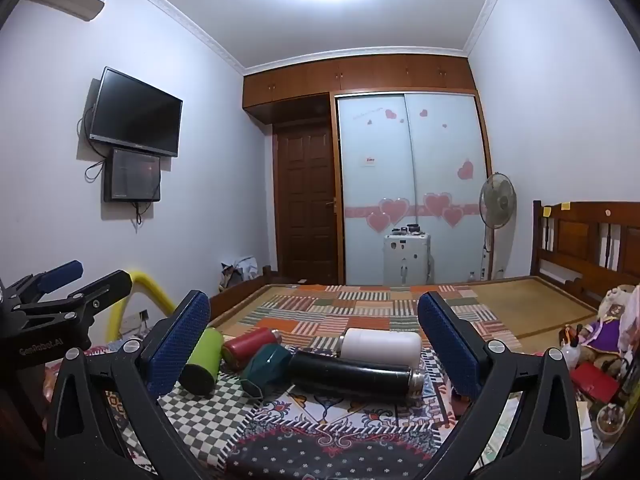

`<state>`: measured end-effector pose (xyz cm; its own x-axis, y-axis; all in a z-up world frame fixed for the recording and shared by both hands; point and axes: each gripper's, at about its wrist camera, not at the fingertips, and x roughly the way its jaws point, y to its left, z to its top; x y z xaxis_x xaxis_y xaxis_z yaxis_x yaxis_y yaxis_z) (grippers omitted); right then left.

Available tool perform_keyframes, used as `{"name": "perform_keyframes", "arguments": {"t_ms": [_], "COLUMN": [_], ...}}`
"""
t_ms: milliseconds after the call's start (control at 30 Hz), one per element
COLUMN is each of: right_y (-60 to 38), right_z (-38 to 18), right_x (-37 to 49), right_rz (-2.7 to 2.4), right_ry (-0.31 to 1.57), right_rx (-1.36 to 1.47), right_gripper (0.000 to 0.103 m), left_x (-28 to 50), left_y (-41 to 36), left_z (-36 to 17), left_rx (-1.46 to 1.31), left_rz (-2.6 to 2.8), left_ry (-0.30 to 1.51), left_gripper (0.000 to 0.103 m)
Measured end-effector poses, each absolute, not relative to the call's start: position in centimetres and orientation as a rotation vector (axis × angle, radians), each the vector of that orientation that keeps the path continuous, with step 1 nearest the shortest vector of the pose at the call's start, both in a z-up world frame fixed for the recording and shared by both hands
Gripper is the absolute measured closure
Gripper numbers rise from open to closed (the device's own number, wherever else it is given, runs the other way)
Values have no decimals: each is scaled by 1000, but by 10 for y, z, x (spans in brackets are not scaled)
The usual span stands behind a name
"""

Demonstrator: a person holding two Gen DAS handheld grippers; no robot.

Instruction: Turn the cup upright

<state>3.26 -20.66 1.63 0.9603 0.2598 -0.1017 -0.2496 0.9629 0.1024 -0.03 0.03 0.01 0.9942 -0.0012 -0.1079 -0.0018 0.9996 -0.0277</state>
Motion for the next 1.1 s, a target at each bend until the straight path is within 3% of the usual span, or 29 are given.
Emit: {"name": "perform_keyframes", "arguments": {"t_ms": [1100], "right_y": [-209], "right_z": [14], "right_x": [33], "right_rz": [254], "right_ry": [109], "right_rx": [89], "right_gripper": [0], "left_x": [2], "left_y": [0], "left_z": [1], "left_rx": [-13], "left_rz": [-25], "left_ry": [112], "left_gripper": [0]}}
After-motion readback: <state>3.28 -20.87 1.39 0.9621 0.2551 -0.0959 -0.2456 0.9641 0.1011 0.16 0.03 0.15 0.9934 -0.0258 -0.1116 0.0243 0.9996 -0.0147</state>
